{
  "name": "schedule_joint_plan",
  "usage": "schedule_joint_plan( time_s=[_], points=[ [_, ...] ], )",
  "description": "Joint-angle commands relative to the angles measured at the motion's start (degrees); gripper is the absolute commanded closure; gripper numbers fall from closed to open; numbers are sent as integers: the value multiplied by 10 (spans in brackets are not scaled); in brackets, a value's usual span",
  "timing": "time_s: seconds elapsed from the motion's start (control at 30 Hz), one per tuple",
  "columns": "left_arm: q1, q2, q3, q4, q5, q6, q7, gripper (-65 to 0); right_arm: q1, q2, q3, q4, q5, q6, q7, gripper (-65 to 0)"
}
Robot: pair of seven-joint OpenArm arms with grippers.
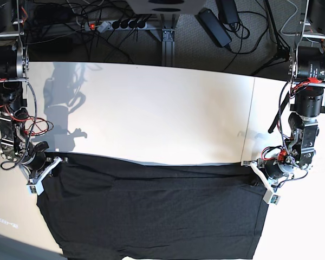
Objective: Fold the T-shirt properly
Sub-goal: 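Lower the held edge and drag it back toward the collar side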
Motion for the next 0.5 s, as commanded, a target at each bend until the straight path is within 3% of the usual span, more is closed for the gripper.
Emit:
schedule_joint_plan(
  time_s=[0.0, 0.03, 0.1, 0.17, 0.27, 0.47],
  points=[
    [-7, -10, -2, 2, 16, 11, 23, 0, -6, 9, 0, 2, -4, 29, -40, 0],
    [-4, -14, -2, 2, 16, 3, 26, 0, -15, 10, 0, 7, 1, 29, -44, 0],
    [8, -24, -2, 12, 10, -54, 27, 0, -38, 11, 0, 28, 9, 29, -70, 0],
    [33, -38, -2, 41, -16, -80, 35, 0, -66, 13, 0, 63, 22, 29, -110, 0],
    [79, -61, -2, 101, -52, -82, 37, 0, -111, 21, 0, 127, 39, 29, -146, 0],
    [159, -87, -2, 209, -60, -80, 49, 0, -205, 61, 5, 249, 50, 29, -155, 0]
  ],
)
